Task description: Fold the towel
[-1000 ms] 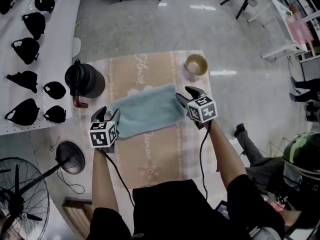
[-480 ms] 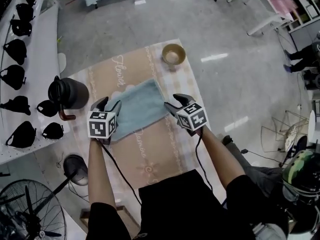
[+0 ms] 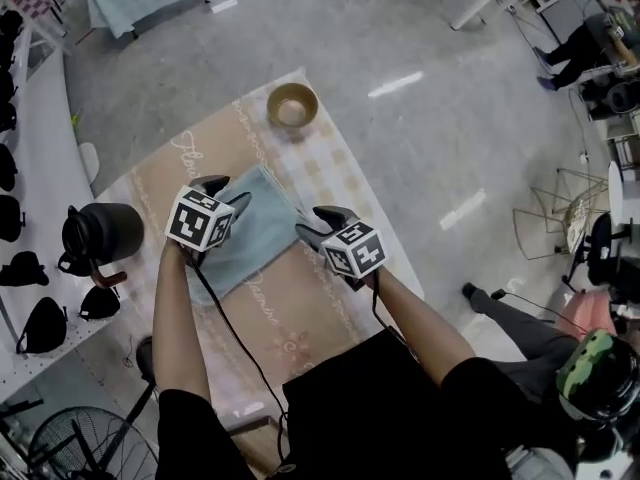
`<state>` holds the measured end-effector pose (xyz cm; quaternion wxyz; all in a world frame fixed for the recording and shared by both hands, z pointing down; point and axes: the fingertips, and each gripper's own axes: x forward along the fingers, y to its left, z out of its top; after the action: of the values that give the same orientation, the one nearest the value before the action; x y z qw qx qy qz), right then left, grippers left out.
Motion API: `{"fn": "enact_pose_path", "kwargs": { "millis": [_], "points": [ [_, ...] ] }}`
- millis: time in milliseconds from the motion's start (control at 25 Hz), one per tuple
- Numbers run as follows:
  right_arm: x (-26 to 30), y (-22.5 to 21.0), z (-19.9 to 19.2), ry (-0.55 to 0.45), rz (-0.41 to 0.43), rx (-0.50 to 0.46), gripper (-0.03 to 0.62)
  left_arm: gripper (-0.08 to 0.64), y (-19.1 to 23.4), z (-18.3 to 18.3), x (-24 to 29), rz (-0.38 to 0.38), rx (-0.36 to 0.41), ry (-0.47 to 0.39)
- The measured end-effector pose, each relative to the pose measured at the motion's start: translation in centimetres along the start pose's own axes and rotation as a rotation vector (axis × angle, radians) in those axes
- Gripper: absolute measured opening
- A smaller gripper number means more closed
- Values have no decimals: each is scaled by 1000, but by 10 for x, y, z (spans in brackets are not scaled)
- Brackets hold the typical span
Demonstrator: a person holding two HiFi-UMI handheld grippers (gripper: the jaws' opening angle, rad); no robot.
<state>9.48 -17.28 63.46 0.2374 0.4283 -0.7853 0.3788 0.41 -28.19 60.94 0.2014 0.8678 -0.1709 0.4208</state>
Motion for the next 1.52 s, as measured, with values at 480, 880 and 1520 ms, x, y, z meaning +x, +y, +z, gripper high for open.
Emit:
{"fn": "enact_pose_path", "kwargs": {
  "millis": [480, 880, 1520],
  "points": [
    [15, -5, -7, 27, 16, 166, 204, 229, -6, 16, 68, -174, 345, 316],
    [26, -12, -21, 72, -46, 187, 201, 224, -3, 2, 93, -212, 366, 401],
    [26, -4, -16, 84, -82, 97, 53, 84, -5, -3, 84, -157, 352, 257]
  ]
}}
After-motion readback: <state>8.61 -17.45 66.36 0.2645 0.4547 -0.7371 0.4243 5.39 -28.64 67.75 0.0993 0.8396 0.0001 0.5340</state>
